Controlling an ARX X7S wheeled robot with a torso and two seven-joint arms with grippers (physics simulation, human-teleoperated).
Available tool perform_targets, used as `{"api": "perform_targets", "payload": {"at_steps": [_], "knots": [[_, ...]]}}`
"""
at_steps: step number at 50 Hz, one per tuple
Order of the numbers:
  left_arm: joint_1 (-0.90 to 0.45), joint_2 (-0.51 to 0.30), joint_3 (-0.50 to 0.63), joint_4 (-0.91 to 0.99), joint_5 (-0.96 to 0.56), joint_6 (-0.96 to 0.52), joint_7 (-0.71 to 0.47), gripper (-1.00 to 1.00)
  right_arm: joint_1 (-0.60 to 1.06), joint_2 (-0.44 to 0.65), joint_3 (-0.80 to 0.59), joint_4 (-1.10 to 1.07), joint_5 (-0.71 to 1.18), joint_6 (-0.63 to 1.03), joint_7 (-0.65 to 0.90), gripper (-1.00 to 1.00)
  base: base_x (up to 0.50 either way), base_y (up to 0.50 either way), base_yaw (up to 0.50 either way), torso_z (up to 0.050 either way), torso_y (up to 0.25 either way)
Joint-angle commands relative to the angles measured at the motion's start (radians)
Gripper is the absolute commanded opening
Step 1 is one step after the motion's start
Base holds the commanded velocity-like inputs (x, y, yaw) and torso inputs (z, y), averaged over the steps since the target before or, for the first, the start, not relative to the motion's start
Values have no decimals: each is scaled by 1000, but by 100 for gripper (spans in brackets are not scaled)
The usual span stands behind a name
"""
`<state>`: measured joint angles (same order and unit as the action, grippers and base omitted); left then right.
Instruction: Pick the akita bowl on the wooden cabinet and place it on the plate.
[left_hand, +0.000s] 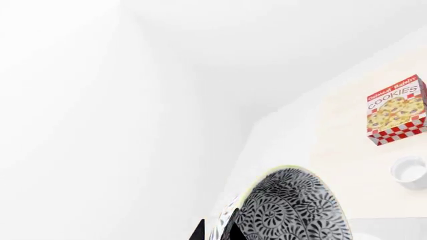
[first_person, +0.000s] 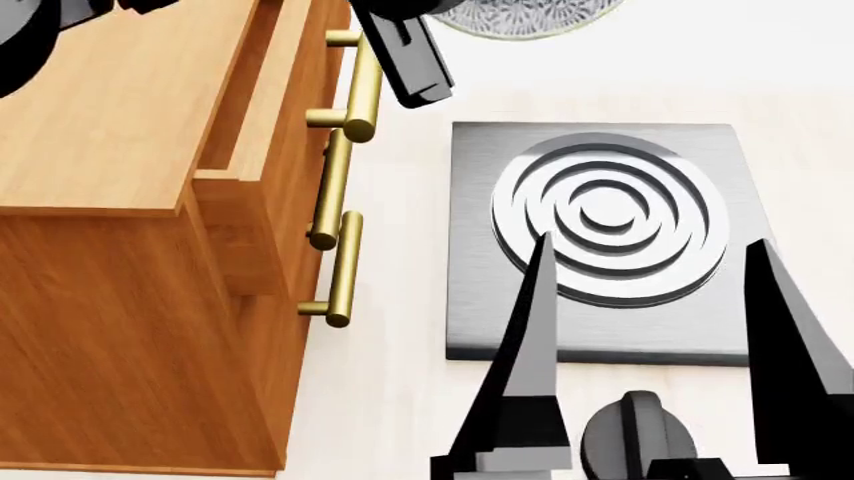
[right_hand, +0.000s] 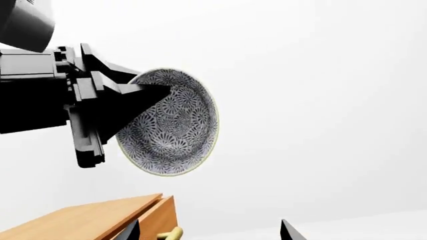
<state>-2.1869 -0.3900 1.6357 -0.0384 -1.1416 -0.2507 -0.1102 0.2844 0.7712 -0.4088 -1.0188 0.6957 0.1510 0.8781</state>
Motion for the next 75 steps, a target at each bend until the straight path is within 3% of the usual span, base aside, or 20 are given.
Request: {"api": "perform_targets", "payload": {"at_steps": [1,28,75], "knots": [[11,-32,-3,46,21,12,48,-100,3,9,-14,6,-1,-14,7,100,0,0,0,0,0],[37,-99,-20,112,42,22,74,-100,22,24,-41,8,-1,-24,26,100,0,0,0,0,0],[103,-138,-17,244,62,20,86,-100,31,49,-64,19,1,-51,42,100,0,0,0,0,0]]}}
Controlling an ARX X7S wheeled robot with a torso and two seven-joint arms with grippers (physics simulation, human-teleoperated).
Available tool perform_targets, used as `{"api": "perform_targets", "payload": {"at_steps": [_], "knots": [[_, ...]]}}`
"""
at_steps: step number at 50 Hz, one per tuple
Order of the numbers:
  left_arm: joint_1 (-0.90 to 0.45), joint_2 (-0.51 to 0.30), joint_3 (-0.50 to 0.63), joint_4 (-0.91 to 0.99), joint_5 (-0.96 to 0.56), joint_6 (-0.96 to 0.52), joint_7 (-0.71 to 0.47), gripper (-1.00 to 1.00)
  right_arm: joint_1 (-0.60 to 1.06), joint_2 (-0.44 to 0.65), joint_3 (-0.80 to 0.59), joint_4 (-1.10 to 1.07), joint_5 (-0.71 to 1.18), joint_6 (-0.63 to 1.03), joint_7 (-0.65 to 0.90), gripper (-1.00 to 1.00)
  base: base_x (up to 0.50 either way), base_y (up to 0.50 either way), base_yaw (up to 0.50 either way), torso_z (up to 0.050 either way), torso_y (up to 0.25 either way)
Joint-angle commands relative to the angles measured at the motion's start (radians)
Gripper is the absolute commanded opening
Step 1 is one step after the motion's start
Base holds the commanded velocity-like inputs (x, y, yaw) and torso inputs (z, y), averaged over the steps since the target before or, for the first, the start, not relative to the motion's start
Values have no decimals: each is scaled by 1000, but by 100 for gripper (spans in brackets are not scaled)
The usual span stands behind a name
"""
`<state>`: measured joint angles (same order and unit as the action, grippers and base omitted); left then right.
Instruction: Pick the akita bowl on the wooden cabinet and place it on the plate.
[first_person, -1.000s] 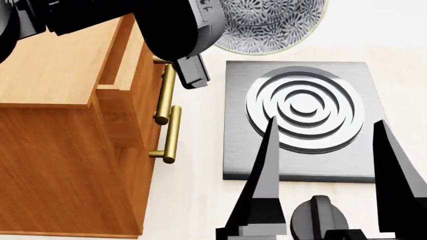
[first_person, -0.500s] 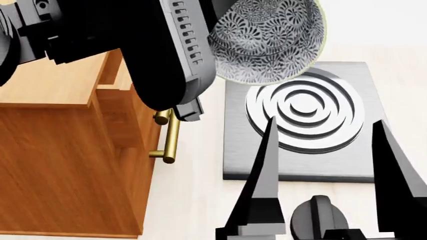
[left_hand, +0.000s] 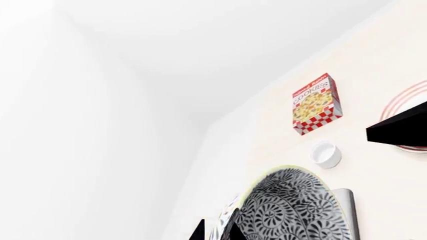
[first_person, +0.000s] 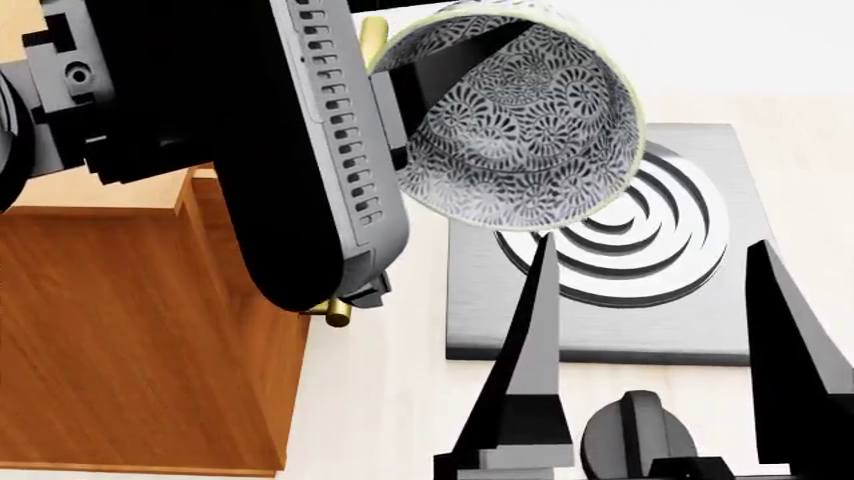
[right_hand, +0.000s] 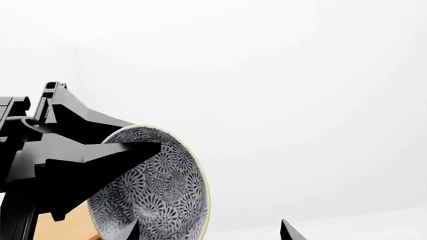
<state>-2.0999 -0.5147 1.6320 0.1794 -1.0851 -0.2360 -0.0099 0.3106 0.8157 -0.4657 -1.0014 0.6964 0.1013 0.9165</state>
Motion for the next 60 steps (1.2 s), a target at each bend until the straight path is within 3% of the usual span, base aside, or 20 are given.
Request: {"api": "perform_targets", "payload": {"at_steps": [1,58,59,60], "knots": [[18,-13,-14,29,7,7,-17,-100,5,5,-7,2,1,-2,4,100,0,0,0,0,0],[36,-29,-62,168,11,12,-59,-100,0,22,-24,19,8,-48,2,100,0,0,0,0,0],[36,-30,-62,165,11,9,-61,-100,-1,22,-19,20,14,-50,9,-100,0,0,0,0,0],[37,-32,-64,163,8,10,-62,-100,-4,22,-13,26,20,-60,11,-100,0,0,0,0,0]]}}
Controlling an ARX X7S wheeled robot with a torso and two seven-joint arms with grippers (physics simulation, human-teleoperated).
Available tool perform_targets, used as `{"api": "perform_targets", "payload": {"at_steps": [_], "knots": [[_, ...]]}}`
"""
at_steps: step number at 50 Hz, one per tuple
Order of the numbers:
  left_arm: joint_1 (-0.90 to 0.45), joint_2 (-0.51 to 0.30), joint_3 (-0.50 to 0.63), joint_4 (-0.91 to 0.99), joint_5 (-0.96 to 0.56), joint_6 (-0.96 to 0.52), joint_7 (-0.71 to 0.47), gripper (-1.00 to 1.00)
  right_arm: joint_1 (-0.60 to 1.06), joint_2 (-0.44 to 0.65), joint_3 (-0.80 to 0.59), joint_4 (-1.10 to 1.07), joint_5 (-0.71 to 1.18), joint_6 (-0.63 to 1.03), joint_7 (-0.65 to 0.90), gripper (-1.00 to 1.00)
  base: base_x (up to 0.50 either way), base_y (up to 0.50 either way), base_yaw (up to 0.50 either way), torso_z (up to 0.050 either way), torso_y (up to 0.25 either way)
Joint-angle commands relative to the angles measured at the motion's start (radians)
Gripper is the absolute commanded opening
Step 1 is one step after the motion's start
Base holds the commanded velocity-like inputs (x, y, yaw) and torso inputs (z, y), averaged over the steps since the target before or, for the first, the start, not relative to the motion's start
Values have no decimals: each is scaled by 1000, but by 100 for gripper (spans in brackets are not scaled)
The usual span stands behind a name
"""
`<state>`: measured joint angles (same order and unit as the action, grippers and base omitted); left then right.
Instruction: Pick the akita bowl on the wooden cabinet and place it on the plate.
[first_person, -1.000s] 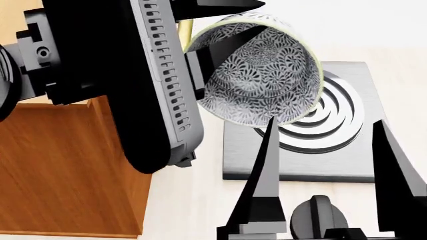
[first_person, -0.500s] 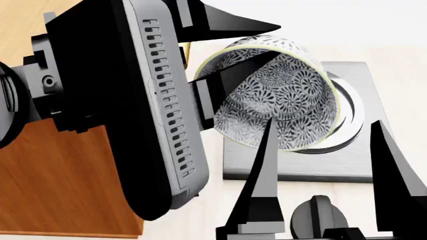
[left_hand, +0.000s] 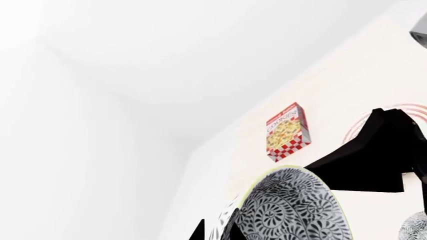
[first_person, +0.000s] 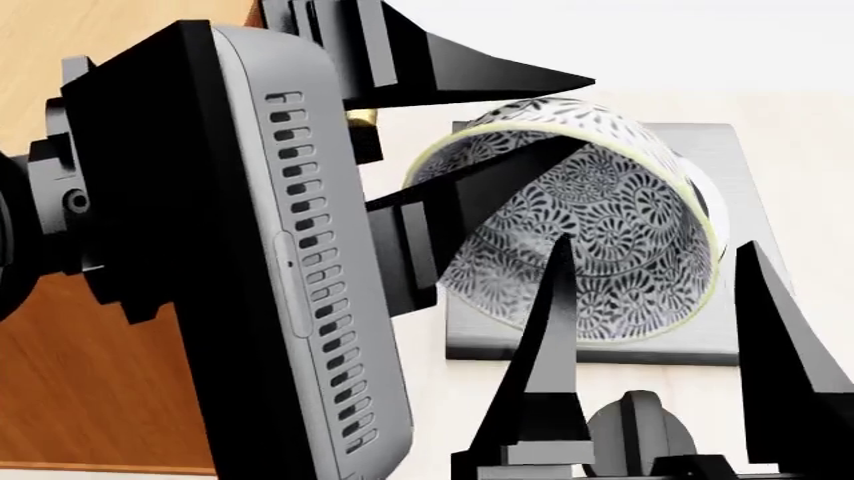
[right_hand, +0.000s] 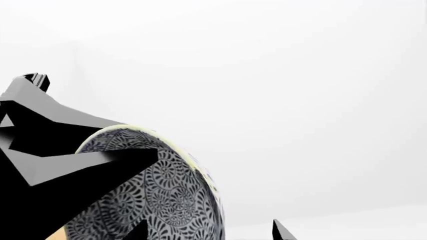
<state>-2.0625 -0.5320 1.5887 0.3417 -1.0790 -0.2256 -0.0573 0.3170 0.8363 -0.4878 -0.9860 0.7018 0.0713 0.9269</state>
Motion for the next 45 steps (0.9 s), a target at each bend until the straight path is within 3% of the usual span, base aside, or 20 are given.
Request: {"api": "perform_targets", "payload": {"at_steps": [1,28,29,45], "knots": [[0,-16,-21,1,3,-1,-15,-100,-11,2,10,11,15,-30,2,-100,0,0,0,0,0],[26,-15,-30,-11,4,-13,-35,-100,12,11,-5,-3,-15,15,39,-100,0,0,0,0,0],[28,-14,-28,-14,1,-17,-33,100,-2,9,6,1,-15,-17,35,-100,0,0,0,0,0],[32,-10,-26,-15,-26,-43,-14,100,1,30,54,-12,22,-5,134,-100,0,0,0,1,1]]}}
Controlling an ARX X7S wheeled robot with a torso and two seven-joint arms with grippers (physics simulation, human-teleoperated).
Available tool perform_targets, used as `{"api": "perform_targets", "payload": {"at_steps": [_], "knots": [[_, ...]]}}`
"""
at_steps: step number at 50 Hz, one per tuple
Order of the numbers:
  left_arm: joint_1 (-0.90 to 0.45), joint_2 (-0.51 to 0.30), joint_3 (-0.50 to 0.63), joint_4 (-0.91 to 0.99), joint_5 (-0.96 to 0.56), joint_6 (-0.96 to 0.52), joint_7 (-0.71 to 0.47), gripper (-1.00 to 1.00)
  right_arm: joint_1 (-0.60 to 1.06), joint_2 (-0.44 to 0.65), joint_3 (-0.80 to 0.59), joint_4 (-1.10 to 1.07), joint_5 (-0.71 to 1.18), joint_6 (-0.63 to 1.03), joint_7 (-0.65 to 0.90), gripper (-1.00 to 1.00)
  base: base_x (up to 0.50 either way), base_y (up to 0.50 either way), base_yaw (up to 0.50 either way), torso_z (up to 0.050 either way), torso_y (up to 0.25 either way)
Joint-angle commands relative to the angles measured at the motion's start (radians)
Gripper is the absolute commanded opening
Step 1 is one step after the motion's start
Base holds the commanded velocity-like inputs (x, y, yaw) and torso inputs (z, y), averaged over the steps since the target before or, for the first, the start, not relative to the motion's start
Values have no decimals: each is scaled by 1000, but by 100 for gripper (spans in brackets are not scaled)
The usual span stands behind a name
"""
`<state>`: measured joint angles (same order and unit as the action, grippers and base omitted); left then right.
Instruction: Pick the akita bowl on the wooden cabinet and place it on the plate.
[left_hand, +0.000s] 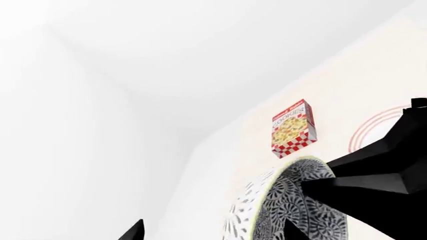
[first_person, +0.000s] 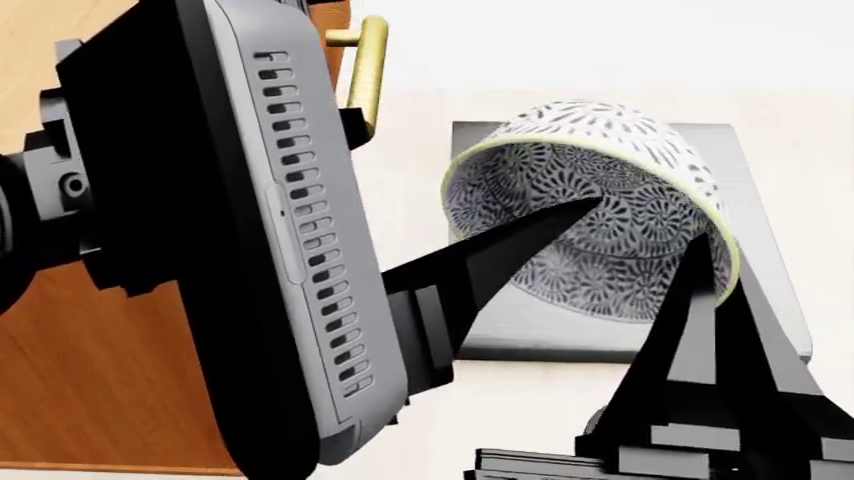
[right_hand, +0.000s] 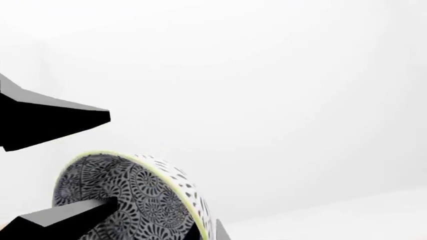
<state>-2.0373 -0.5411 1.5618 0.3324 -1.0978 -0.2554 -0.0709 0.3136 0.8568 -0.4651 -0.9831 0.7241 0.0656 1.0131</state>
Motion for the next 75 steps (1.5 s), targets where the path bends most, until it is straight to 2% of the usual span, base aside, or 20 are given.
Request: {"api": "perform_targets", "payload": {"at_steps": [1,26,33,34,47,61,75], "knots": [[9,-3,0,-8,-10,-14,-1,100,4,10,35,-14,-1,2,56,-100,0,0,0,0,0],[8,-11,-16,2,-41,-37,-4,100,-68,43,122,28,26,-73,142,-100,0,0,0,0,0],[14,-4,-19,-6,-61,-48,-5,100,-142,84,201,34,34,-136,187,-100,0,0,0,0,0],[10,0,-23,-20,-104,-64,4,100,-154,92,213,33,34,-146,190,-100,0,0,0,0,0],[22,5,-33,-39,-93,-63,-24,100,-230,119,284,38,34,-198,227,-100,0,0,0,0,0],[43,3,-37,-50,-75,-50,-21,100,-427,195,478,46,80,-324,262,-100,0,0,0,1,1],[59,-16,-43,-32,-68,-43,-34,100,-488,257,588,70,140,-334,269,-100,0,0,0,0,0]]}}
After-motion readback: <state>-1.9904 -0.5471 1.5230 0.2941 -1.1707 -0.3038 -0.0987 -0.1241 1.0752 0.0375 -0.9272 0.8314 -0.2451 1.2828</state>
